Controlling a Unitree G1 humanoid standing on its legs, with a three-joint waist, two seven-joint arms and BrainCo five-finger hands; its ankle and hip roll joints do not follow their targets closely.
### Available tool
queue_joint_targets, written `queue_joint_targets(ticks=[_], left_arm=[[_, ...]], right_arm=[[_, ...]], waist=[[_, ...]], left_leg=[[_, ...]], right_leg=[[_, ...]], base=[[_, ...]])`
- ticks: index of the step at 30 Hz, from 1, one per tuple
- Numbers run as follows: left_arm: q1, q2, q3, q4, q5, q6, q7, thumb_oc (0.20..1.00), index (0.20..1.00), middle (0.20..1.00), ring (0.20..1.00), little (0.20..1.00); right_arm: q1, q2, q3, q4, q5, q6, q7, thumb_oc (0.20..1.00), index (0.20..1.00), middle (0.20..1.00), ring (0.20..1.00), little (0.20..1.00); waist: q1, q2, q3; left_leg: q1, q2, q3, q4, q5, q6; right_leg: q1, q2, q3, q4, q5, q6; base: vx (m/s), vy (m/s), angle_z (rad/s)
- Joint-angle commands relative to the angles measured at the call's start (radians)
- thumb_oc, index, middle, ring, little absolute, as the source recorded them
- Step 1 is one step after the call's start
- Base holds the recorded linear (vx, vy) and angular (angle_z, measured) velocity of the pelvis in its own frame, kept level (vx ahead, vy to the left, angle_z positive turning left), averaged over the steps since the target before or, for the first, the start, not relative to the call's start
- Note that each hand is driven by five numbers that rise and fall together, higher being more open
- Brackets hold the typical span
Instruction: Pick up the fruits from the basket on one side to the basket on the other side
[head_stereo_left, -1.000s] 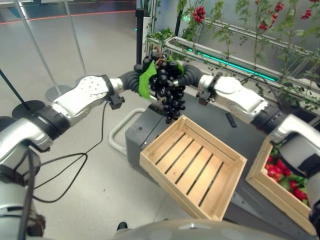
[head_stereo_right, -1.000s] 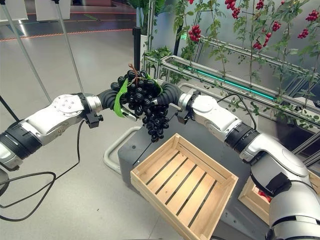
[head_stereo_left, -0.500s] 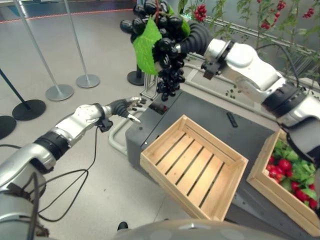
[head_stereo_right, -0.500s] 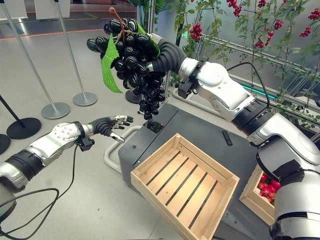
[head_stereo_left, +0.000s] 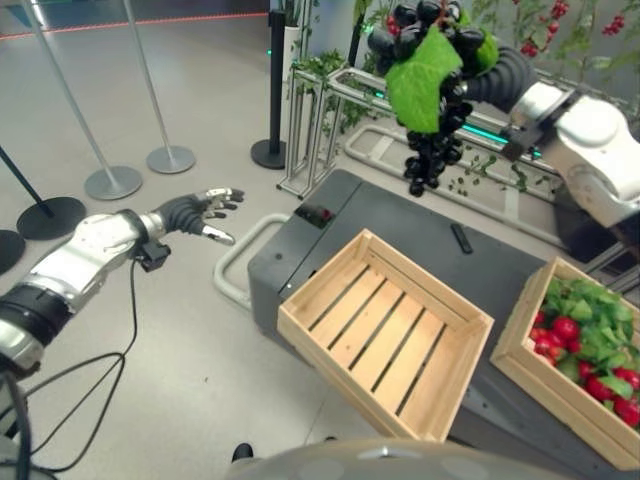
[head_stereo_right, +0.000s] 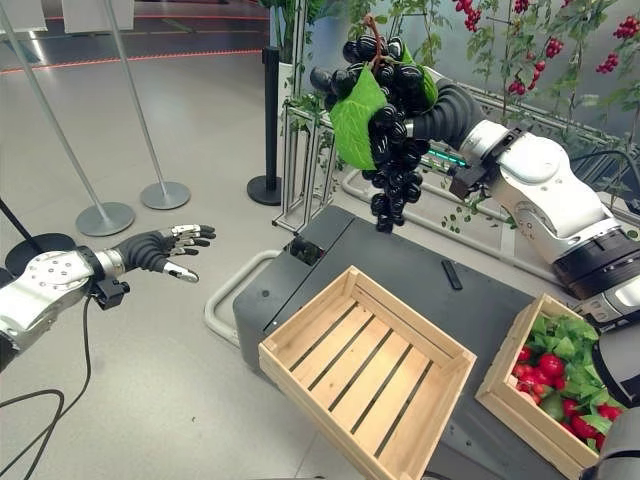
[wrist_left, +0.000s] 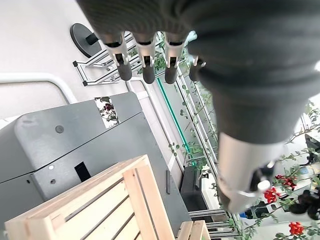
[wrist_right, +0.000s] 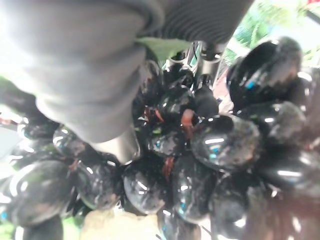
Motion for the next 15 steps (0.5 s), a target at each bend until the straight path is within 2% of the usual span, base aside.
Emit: queue_joint_targets(ticks=[1,7,8,12,15], left_arm=[[-0.073,0.004,0.042,-0.004,-0.045,-0.065,0.005,1.000,1.000,1.000,1.000,1.000],[-0.159,-0.039,-0.019,-0.080,-0.070,-0.082,0.020,1.000,1.000,1.000,1.000,1.000],[-0.222,-0.075,-0.063,-0.118,-0.080,-0.090,0.026,1.000,1.000,1.000,1.000,1.000],[-0.301,-0.123,-0.127,-0.138,-0.076,-0.097,0.033,1.000,1.000,1.000,1.000,1.000],[-0.395,-0.193,-0.203,-0.150,-0.068,-0.104,0.047,1.000,1.000,1.000,1.000,1.000]], right_arm=[[-0.071,-0.006,-0.084,0.002,0.088,-0.069,-0.015,0.200,0.200,0.200,0.200,0.200],[-0.088,0.035,-0.062,-0.006,0.075,-0.066,-0.015,0.200,0.200,0.200,0.200,0.200],[-0.108,0.071,-0.044,-0.005,0.072,-0.063,-0.017,0.200,0.200,0.200,0.200,0.200],[-0.134,0.114,-0.012,-0.002,0.063,-0.058,-0.018,0.200,0.200,0.200,0.200,0.200],[-0.173,0.176,0.039,-0.001,0.053,-0.047,-0.013,0.200,0.200,0.200,0.200,0.200]], waist=[[0.012,-0.015,-0.011],[0.012,-0.014,-0.010],[0.012,-0.013,-0.009],[0.012,-0.014,-0.006],[0.010,-0.016,-0.005]], left_leg=[[0.045,-0.006,0.007,0.056,-0.109,0.020],[0.045,-0.009,0.002,0.055,-0.109,0.022],[0.043,-0.011,0.000,0.056,-0.108,0.022],[0.042,-0.010,-0.003,0.057,-0.107,0.023],[0.041,-0.010,-0.005,0.059,-0.107,0.024]], right_leg=[[0.019,-0.105,-0.022,0.093,-0.043,0.166],[0.021,-0.107,-0.022,0.095,-0.045,0.165],[0.022,-0.106,-0.022,0.097,-0.047,0.164],[0.021,-0.107,-0.022,0.099,-0.047,0.163],[0.021,-0.108,-0.020,0.099,-0.048,0.162]], base=[[0.00,0.009,-0.04],[0.00,0.001,-0.01],[0.00,0.000,0.00],[-0.01,0.000,0.01],[0.00,0.000,0.00]])
